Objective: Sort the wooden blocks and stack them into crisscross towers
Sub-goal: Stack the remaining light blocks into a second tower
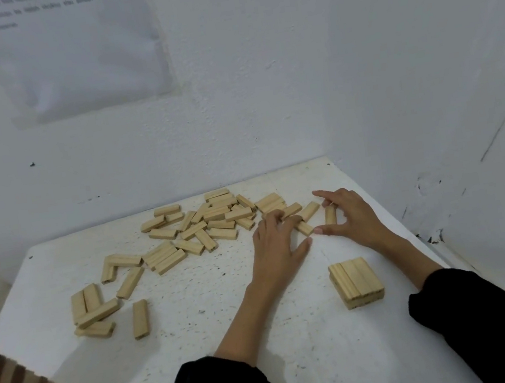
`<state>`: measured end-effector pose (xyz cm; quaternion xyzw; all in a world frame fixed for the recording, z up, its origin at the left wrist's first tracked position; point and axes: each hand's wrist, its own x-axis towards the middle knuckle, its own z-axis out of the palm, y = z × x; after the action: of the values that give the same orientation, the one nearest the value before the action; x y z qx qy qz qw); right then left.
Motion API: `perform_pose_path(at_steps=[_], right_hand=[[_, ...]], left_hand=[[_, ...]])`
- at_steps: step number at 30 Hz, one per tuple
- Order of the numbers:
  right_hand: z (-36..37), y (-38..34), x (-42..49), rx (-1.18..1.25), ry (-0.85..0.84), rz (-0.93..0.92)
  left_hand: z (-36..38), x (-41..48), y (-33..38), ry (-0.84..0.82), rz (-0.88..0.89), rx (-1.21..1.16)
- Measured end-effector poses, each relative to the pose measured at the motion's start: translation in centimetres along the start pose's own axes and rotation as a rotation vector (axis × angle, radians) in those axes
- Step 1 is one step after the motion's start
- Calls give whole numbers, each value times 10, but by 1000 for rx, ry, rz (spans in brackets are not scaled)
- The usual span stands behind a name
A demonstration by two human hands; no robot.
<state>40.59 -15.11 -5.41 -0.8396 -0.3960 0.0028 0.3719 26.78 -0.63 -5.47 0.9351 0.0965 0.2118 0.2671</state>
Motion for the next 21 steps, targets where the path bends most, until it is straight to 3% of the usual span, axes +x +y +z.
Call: perform_pose_path(at_steps=[7, 13, 21], right_hand=[[-1, -2, 5, -164, -155, -41], [-1, -4, 1, -63, 0, -57], [-13, -12, 9, 138, 19, 38]], left_hand=[[1, -4, 1, 70, -31, -40], [-3, -8, -1, 114, 6, -36], [-17, -27, -4, 141, 6, -155]])
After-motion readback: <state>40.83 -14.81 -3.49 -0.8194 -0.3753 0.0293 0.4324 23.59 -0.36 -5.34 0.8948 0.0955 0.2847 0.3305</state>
